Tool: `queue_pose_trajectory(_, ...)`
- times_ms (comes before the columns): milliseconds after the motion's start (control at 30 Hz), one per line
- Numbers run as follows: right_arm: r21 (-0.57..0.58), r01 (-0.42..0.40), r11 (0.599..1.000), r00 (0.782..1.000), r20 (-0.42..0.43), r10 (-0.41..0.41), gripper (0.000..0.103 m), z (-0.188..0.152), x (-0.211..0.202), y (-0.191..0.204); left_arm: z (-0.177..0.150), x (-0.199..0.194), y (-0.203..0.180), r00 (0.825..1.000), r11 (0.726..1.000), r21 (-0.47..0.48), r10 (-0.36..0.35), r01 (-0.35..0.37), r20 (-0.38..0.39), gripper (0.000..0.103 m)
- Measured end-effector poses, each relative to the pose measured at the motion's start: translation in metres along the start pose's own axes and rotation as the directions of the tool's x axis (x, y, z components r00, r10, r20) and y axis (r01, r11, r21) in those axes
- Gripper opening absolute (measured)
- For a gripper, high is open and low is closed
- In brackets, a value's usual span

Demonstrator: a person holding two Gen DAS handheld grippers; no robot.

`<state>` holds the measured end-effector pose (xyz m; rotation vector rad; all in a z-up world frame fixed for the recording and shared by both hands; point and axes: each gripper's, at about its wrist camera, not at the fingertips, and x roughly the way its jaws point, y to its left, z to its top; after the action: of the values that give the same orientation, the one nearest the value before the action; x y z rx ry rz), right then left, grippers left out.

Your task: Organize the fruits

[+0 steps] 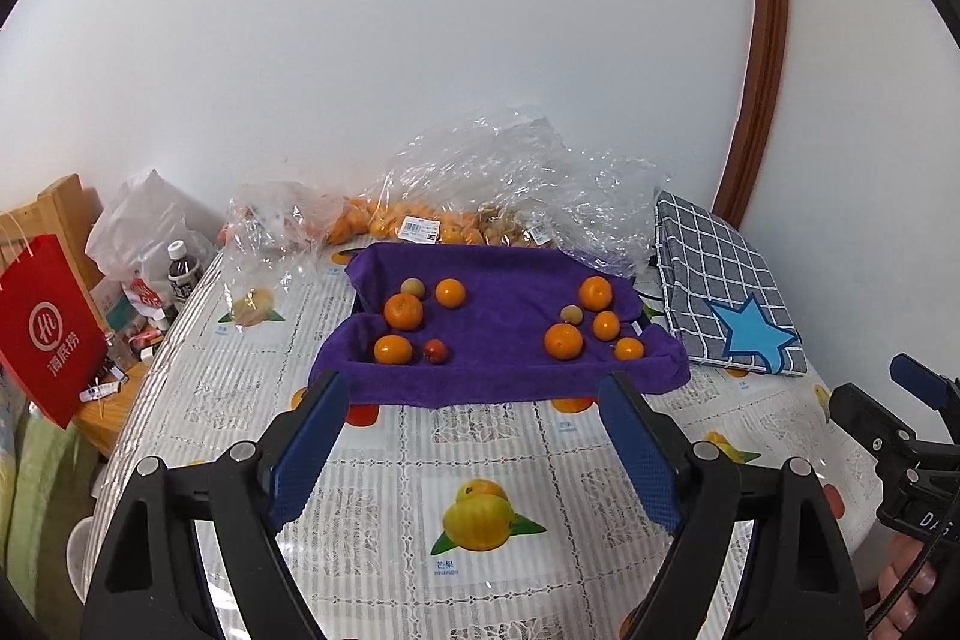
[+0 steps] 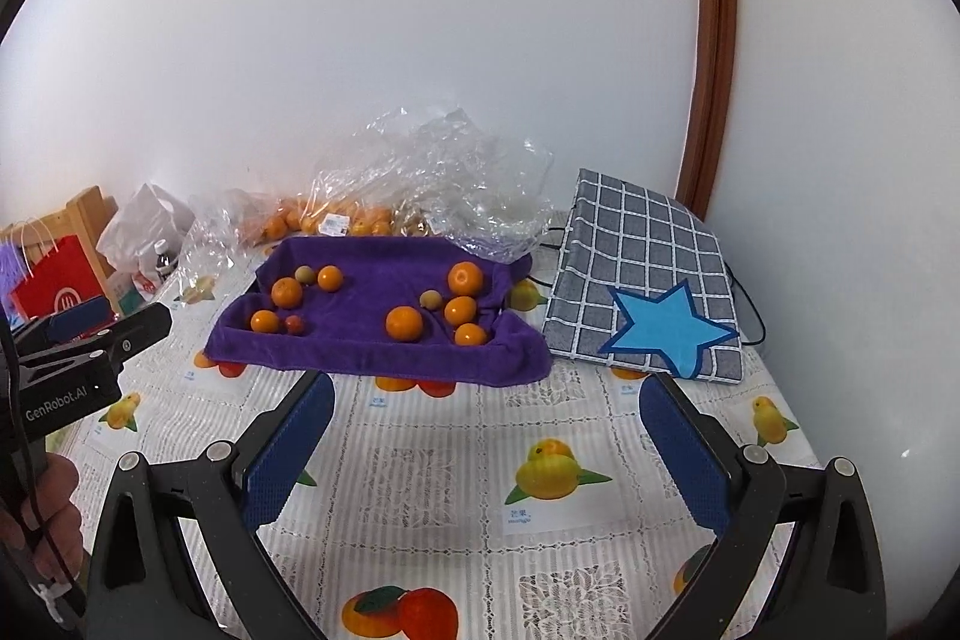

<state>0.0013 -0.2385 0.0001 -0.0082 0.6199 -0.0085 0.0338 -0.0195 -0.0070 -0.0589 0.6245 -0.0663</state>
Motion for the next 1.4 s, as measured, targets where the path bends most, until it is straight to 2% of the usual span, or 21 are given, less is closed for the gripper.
queue_pose_trajectory(233,-0.01,0.018,1.0,1.0,-0.001,-0.018,0.101,-0.0009,-0.001,0.0017,-0.0013,-0.0004,0.0001,1.0,1.0,0.002,-0.002,0.002,0.003,0.084)
queue_pose_trajectory(1400,-0.021,0.0,1.0,1.0,0.013,0.001,0.101,0.0015,-0.006,0.0041,0.0003,-0.0085,-0.0025,1.0,1.0,0.013,-0.015,0.015,0.011,0.084)
